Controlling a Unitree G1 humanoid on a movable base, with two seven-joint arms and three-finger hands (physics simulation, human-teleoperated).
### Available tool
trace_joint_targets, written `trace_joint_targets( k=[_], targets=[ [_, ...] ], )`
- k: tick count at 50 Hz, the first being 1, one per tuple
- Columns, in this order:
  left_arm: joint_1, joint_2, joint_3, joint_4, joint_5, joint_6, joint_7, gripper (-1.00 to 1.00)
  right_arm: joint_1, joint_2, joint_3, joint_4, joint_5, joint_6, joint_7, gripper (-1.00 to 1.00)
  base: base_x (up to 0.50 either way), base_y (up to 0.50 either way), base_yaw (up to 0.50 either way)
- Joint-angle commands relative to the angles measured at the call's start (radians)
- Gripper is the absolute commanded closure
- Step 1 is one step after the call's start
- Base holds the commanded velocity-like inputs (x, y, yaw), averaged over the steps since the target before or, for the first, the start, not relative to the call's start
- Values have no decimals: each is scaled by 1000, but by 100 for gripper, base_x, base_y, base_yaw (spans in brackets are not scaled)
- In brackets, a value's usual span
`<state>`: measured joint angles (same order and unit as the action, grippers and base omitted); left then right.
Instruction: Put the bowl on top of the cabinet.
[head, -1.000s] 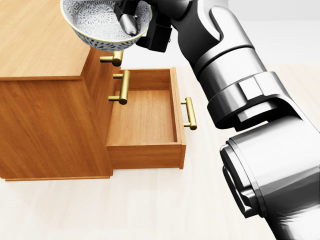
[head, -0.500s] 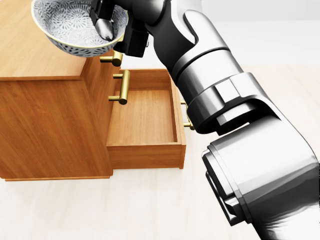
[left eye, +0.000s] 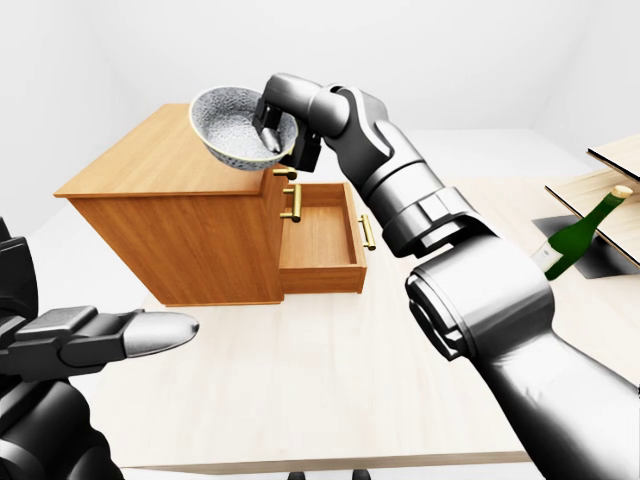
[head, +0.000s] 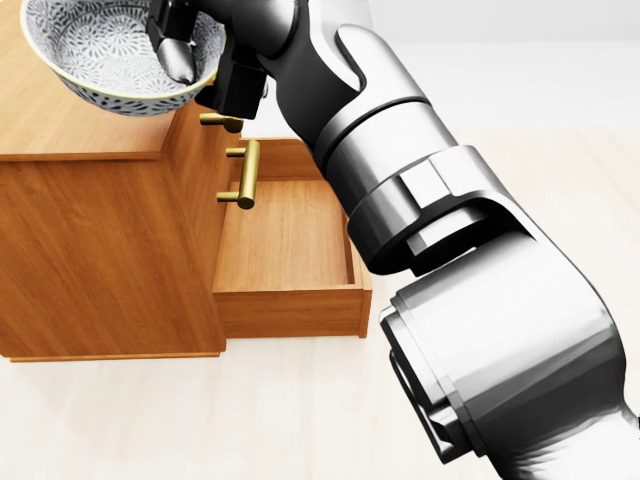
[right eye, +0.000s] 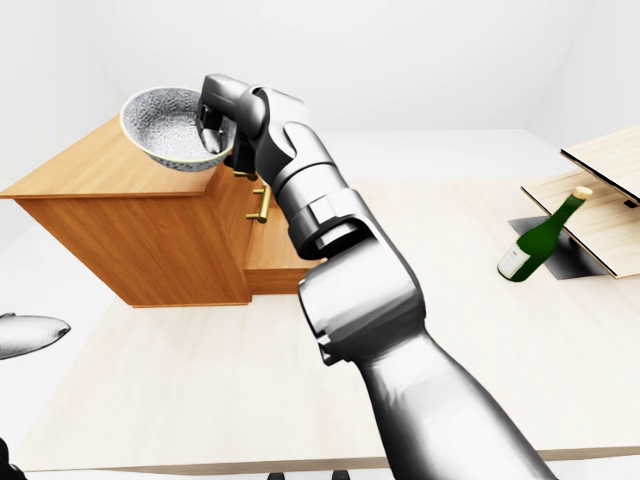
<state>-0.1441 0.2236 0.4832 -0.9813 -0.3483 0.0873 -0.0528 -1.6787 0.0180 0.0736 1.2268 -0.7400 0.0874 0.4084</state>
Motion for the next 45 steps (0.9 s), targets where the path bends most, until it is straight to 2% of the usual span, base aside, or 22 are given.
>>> trace_joint_targets(
  k=[1,22,45],
  targets=[
    [0,2,-1,-3,-7,0,6,-100,1,16,-46,23,58,0,-77,100,0,0,0],
    [-3,5,7,-10,-21,0,10,-100,-17,59,-42,49,54,0,-142,100,0,0,0],
    [-7,14,20,-12,-48,0,21,-100,-12,70,-48,68,39,0,-191,100,0,0,0]
  ],
)
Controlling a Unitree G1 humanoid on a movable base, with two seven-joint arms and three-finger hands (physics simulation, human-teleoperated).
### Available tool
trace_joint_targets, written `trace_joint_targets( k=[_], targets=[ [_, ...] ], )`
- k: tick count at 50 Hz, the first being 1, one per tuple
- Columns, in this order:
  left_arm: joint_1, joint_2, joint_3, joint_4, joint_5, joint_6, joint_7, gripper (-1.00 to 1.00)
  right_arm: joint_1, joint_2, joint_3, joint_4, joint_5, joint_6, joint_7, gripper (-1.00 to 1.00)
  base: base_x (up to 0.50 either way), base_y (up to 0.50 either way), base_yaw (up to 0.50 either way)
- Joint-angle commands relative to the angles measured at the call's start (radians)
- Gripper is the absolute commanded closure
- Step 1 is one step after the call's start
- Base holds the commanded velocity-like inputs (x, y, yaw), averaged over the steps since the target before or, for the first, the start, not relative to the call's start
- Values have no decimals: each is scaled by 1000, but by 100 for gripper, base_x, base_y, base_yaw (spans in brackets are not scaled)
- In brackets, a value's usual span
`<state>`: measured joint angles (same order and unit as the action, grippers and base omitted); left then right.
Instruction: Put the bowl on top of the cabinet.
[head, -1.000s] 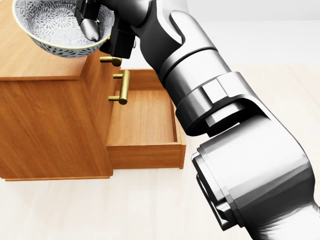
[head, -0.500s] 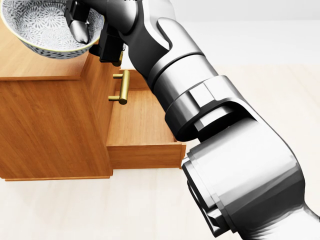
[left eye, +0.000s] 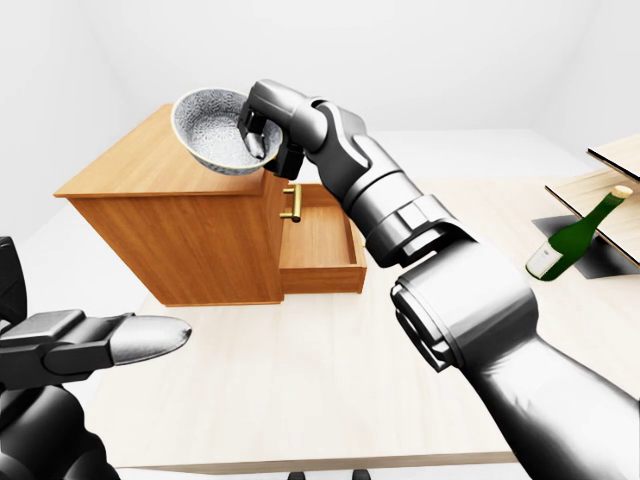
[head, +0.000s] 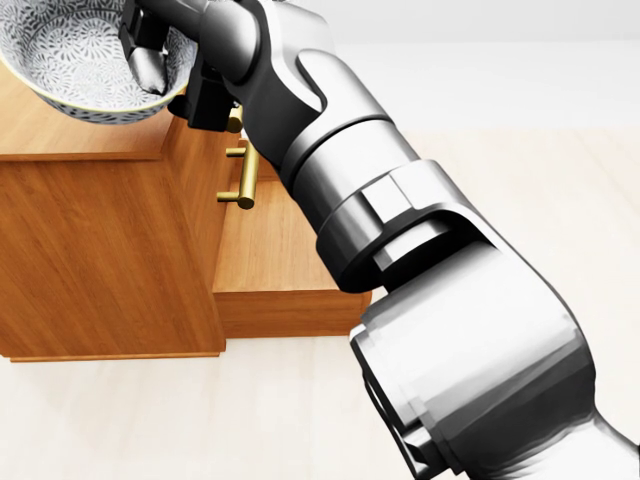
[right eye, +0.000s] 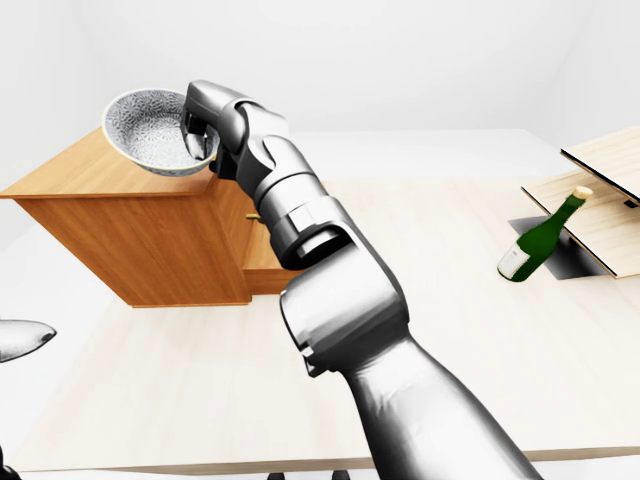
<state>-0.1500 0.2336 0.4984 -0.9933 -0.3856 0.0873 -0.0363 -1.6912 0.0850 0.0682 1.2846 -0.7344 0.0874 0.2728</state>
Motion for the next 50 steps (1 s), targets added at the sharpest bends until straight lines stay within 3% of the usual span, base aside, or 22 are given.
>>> trace_joint_targets(
  k=[1,45,46,47,48,50],
  targets=[
    [-3,5,6,-2,-13,0,6,-100,0,4,-43,10,34,0,-55,100,0,0,0],
    [0,13,13,-19,-54,0,26,-100,43,10,-47,19,41,0,-107,100,0,0,0],
    [1,13,13,-19,-54,0,26,-100,45,10,-48,19,41,0,-110,59,0,0,0],
    [2,12,11,-17,-53,0,25,-100,44,10,-49,20,42,0,-115,-73,0,0,0],
    [2,12,11,-16,-52,0,25,-100,44,9,-48,21,41,0,-114,-100,0,0,0],
    [2,13,11,-15,-52,0,25,-100,39,8,-51,20,42,0,-115,-100,0,0,0]
  ],
)
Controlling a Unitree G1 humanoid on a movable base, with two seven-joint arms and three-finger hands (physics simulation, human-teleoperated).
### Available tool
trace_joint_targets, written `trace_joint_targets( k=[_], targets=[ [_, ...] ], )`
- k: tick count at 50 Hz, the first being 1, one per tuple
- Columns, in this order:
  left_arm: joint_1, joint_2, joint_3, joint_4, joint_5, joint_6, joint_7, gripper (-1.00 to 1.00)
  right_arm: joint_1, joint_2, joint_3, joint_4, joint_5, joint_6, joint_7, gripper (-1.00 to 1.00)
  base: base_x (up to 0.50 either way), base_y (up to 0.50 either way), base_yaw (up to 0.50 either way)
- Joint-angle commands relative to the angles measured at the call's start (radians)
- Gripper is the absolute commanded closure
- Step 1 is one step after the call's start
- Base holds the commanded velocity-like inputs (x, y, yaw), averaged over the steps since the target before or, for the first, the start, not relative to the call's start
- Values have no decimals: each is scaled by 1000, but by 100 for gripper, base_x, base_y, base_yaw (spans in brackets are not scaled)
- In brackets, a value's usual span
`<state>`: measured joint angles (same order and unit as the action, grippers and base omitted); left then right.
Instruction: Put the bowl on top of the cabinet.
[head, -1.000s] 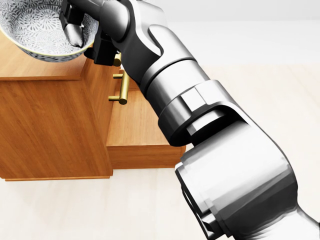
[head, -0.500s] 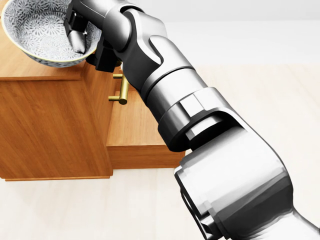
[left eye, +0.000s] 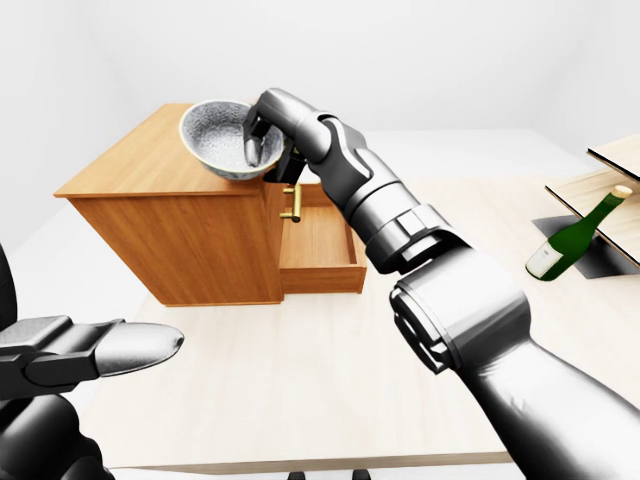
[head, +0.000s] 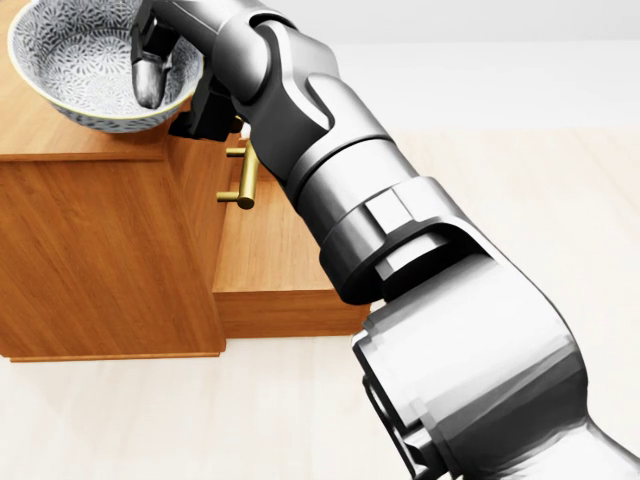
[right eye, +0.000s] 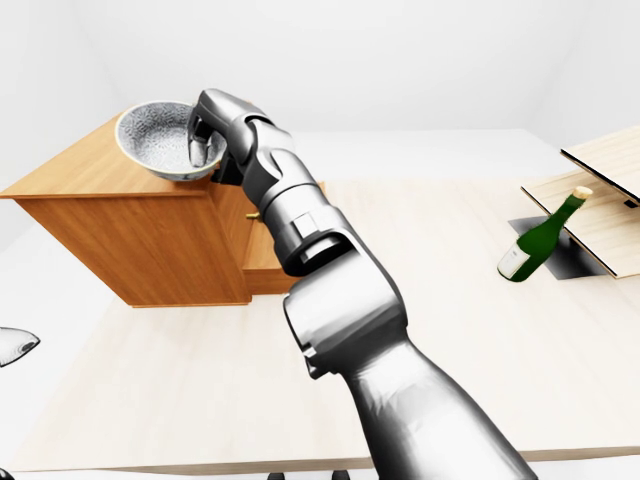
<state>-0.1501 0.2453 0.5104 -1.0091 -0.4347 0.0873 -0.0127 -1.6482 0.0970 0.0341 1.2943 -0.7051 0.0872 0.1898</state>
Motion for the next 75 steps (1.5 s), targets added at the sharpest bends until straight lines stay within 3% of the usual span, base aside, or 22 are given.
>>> trace_joint_targets(
  k=[1,18,35,56,66,75],
  targets=[
    [2,1,-1,1,-4,0,2,-100,-8,-5,-15,10,12,0,-30,-100,0,0,0],
    [5,0,-13,6,7,0,0,-100,-40,-15,-16,6,10,0,-19,-100,0,0,0],
    [7,-7,-23,3,22,0,-5,-100,-172,-54,-28,-14,33,0,13,-100,0,0,0],
    [4,-14,-24,2,37,0,-16,-100,-231,-91,-33,-54,67,0,26,-100,0,0,0],
    [4,-14,-30,4,41,0,-14,-100,-239,-114,-39,-134,125,0,10,-100,0,0,0],
    [7,-18,-39,4,52,0,-18,-100,-191,-124,-23,-339,153,0,33,-100,0,0,0]
  ],
)
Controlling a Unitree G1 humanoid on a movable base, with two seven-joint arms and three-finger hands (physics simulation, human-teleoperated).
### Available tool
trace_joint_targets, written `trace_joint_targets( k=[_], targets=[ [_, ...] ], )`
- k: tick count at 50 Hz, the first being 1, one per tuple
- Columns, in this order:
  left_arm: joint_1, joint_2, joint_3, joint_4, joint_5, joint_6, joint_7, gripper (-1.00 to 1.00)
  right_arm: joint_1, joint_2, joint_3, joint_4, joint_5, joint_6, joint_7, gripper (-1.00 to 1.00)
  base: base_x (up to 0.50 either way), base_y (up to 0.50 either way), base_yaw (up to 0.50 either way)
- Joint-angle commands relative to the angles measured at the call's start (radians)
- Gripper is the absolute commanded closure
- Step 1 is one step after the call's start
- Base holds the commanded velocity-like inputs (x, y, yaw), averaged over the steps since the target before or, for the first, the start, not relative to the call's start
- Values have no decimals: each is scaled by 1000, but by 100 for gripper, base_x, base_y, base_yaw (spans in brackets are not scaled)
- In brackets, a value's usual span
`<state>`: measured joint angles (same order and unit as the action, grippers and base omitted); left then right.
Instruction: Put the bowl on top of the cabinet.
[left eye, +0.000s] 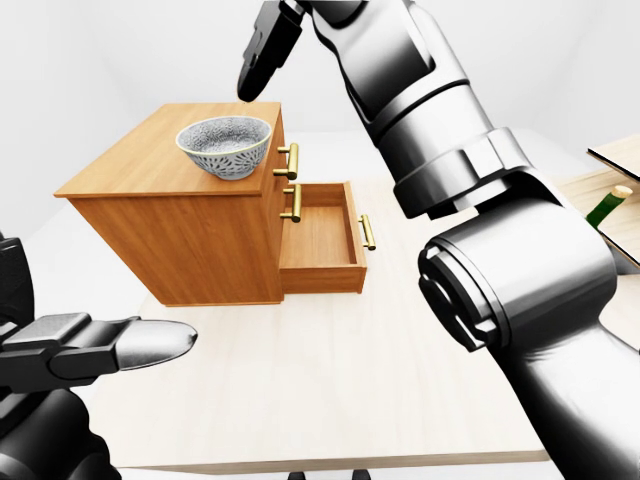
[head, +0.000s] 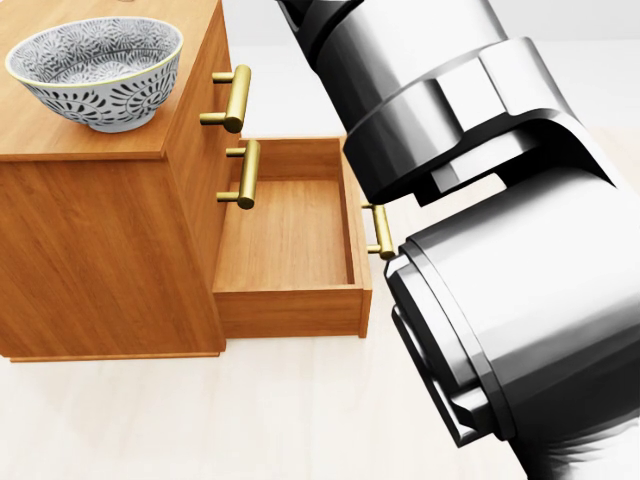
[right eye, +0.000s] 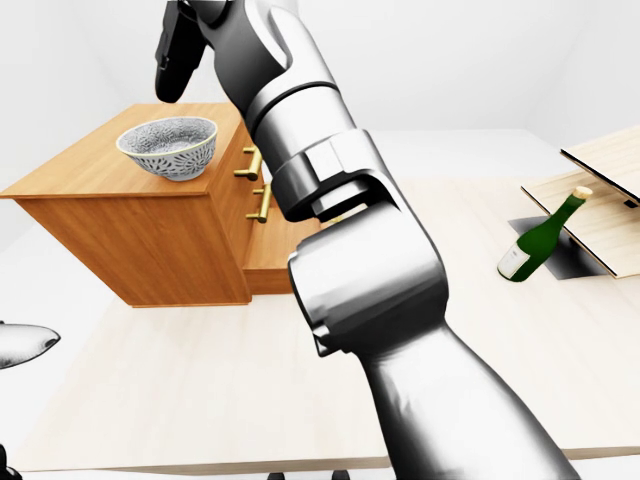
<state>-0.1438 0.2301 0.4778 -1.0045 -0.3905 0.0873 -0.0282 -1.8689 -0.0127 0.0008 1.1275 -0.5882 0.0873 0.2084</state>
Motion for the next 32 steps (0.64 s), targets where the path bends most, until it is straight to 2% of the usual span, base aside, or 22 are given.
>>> trace_joint_targets(
  k=[1,11,17,32],
  targets=[
    [1,-3,-8,0,10,0,-3,-100,44,-16,11,-221,38,0,23,-100,0,0,0],
    [3,-8,-11,-3,19,0,-8,-100,224,-31,45,-725,-20,0,151,-100,0,0,0],
    [3,-10,-15,-2,25,0,-10,-100,293,-51,51,-936,-81,0,245,-100,0,0,0],
    [6,-18,-31,-2,48,0,-19,-100,323,-141,36,-1178,-190,0,410,-100,0,0,0]
  ],
)
